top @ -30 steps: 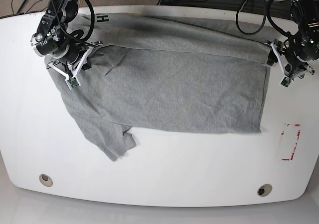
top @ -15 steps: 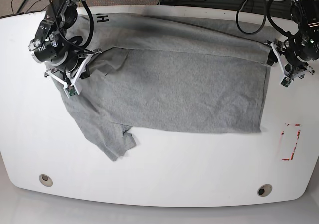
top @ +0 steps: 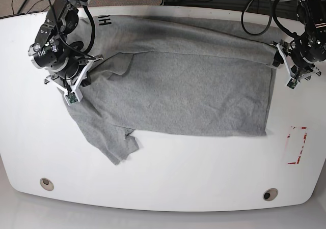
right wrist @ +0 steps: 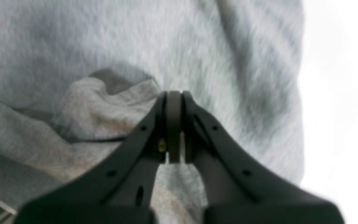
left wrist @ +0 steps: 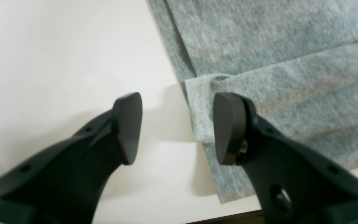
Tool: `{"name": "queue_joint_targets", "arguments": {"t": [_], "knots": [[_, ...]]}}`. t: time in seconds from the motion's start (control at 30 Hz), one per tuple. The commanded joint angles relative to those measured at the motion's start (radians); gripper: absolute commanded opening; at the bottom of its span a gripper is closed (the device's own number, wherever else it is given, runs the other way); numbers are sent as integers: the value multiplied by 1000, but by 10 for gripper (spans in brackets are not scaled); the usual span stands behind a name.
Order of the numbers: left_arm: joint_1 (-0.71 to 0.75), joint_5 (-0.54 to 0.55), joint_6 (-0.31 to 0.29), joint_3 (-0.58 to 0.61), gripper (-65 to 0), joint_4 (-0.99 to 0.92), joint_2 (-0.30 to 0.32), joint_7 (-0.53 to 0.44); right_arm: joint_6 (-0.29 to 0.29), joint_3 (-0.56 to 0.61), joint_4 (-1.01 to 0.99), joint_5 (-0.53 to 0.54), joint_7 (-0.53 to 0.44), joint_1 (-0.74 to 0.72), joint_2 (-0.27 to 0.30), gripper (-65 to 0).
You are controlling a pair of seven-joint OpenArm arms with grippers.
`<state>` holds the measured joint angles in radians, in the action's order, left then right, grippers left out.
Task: Layout the t-shirt on the table in an organized manner, then fold the t-shirt properly
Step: 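Pinch the grey shirt fabric near the sleeve with the right gripper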
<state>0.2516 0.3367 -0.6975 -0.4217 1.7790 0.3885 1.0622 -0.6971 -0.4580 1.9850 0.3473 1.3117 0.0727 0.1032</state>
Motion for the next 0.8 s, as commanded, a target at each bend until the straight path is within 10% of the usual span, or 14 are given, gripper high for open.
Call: {"name": "queue_joint_targets", "arguments": {"t": [0.0,0.6,0.77], "knots": [[-8,5,-1,-6,-304,12,17,-12,-1,0,20,14,-17,-17,11,-636],[-8,5,-1,-6,-304,11,17,-12,-1,0,21,11,-17,-37,11,-634],[-8,5,-1,-4,-304,11,17,-12,-1,-3,21,5,-17,-37,11,-550]]}}
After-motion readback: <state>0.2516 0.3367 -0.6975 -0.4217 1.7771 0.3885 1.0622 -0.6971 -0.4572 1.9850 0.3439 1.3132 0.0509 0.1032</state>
